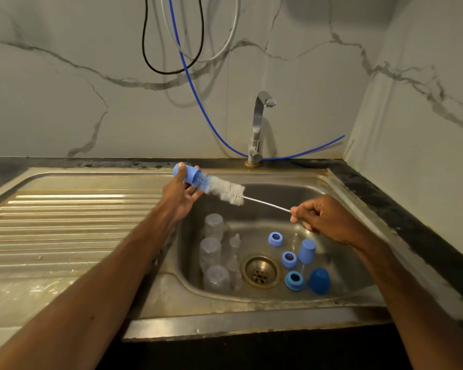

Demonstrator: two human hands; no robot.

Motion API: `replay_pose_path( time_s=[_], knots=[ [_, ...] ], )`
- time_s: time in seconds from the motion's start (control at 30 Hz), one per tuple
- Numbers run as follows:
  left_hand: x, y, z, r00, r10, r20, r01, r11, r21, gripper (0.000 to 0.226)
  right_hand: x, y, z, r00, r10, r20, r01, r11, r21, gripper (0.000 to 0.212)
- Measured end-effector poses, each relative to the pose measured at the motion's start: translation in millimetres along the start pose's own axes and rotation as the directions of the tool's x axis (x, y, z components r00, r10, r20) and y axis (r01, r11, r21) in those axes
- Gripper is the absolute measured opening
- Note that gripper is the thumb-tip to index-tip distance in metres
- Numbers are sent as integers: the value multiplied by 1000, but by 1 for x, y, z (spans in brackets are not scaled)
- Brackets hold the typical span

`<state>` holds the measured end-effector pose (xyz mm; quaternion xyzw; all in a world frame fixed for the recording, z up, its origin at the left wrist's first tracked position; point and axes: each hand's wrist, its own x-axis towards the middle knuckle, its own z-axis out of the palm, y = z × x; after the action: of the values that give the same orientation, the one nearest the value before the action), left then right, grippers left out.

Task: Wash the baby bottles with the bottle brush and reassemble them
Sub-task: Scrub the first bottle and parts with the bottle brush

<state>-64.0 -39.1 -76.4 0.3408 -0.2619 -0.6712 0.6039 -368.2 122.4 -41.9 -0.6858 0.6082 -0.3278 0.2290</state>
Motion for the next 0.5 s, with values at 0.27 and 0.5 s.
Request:
replay_pose_path(
  time_s=[0.27, 0.5],
  knots=[
    [1, 0, -2, 1000, 18, -20, -18, 1000, 25, 43, 0, 0, -1, 997, -17, -80, 21, 999, 43, 13],
    [0, 3, -1, 1000, 10, -13, -10, 1000, 3, 45, 0, -5, 4, 996, 56, 71, -60, 997, 55, 31]
  ],
)
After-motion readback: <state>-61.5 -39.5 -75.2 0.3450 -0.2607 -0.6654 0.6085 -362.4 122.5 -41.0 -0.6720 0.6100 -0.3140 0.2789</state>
